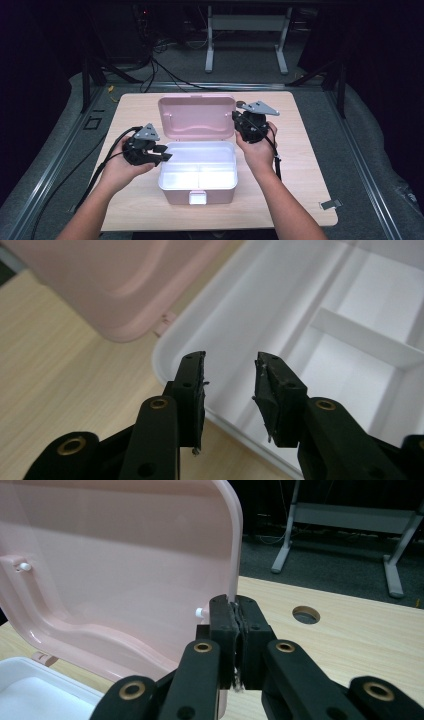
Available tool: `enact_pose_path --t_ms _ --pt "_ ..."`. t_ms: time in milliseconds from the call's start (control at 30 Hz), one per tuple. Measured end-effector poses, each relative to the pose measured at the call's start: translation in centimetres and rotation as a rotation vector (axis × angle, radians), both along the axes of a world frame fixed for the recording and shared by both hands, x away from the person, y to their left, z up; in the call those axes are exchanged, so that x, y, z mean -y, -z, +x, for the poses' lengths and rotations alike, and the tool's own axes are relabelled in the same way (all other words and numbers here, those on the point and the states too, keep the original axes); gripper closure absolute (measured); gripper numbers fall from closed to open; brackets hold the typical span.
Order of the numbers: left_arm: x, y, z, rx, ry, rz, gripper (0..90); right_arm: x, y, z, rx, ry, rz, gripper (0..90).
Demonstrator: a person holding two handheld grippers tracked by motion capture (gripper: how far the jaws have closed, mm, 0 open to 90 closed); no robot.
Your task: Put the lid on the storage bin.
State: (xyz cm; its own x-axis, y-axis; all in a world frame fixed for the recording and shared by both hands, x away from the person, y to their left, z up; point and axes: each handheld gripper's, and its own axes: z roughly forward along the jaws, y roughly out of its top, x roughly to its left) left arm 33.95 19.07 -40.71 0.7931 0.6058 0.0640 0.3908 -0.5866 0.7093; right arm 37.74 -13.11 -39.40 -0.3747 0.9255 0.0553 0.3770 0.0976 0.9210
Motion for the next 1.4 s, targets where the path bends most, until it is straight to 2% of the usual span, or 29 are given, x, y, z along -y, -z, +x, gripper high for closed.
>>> enact_pose_path --t_ms 33,100,133,167,200,267,300,333,400,433,467,500,533,567,633,767,867,1033,1067,1167,1233,1333,1400 --pt "0.0 0.0 0.0 0.0 0.0 0.0 62.6 0.0 0.0 0.0 0.0 0.0 0.0 87.7" --pt "-0.8 0.1 -0.4 0.045 -0.067 -0.059 62.6 0.0 0.1 -0.1 0.008 0.002 0.001 87.7" --pt "-0.9 0.1 -0.4 0.054 -0.096 -0.06 61.9 0.0 0.1 -0.1 0.011 0.005 0.002 87.7" --pt "-0.9 0.1 -0.4 0.054 -0.096 -0.06 60.7 0.0 0.1 -0.1 0.008 0.002 0.002 87.7" --pt "-0.9 0.0 -0.5 0.088 -0.141 -0.051 59.5 0.0 0.1 -0.1 0.008 0.001 0.002 87.7" --pt "-1.0 -0.1 -0.4 0.097 -0.191 -0.079 59.3 0.0 0.1 -0.1 0.01 0.001 0.0 87.7" --pt "-1.0 -0.1 -0.4 0.097 -0.191 -0.079 59.3 0.0 0.1 -0.1 0.011 0.001 0.0 87.7" --pt "-1.2 -0.4 -0.2 0.12 -0.231 -0.115 59.6 0.0 0.1 -0.2 0.013 0.0 0.0 87.6" --pt "-1.5 -0.6 0.3 0.138 -0.283 -0.174 60.3 0.0 0.2 -0.2 0.019 0.0 -0.001 87.7" --pt "-1.5 -0.6 0.3 0.138 -0.283 -0.174 60.6 0.0 0.2 -0.2 0.019 0.0 -0.001 87.7" --pt "-1.7 -0.7 0.6 0.147 -0.3 -0.194 60.6 0.0 0.2 -0.2 0.02 0.0 0.0 87.6" --pt "-1.8 -0.7 1.0 0.17 -0.341 -0.205 60.7 0.0 0.2 -0.2 0.021 -0.001 0.0 87.6" --pt "-1.8 -0.7 1.1 0.179 -0.353 -0.211 60.9 0.0 0.2 -0.2 0.022 0.0 0.0 87.6" --pt "-1.8 -0.7 1.1 0.179 -0.353 -0.211 61.9 0.0 0.2 -0.3 0.023 -0.002 0.0 87.6" --pt "-1.7 -0.8 1.6 0.196 -0.364 -0.239 63.5 0.1 0.2 -0.3 0.022 -0.002 0.004 87.6" --pt "-1.2 -1.2 2.2 0.199 -0.368 -0.226 65.1 0.1 0.2 -0.4 0.022 -0.005 0.008 87.6" --pt "-0.5 -2.1 3.1 0.203 -0.384 -0.208 65.2 0.1 0.3 -0.4 0.027 -0.007 0.006 87.6" --pt "-0.2 -2.9 3.7 0.217 -0.396 -0.215 66.4 0.1 0.3 -0.5 0.03 -0.007 0.003 87.6" --pt "0.0 -3.2 4.0 0.224 -0.394 -0.23 67.3 0.1 0.3 -0.6 0.03 -0.005 -0.001 87.6" --pt "0.3 -3.4 4.1 0.234 -0.395 -0.233 69.7 0.1 0.3 -0.6 0.032 -0.008 -0.003 87.6" --pt "0.4 -3.4 4.3 0.232 -0.398 -0.241 75.1 0.1 0.3 -0.8 0.035 -0.011 -0.004 87.5" --pt "0.6 -3.3 4.2 0.253 -0.402 -0.227 80.7 0.2 0.3 -0.9 0.037 -0.014 -0.002 87.5" --pt "0.6 -3.3 4.2 0.251 -0.401 -0.226 81.2 0.2 0.3 -0.9 0.04 -0.015 0.0 87.4"
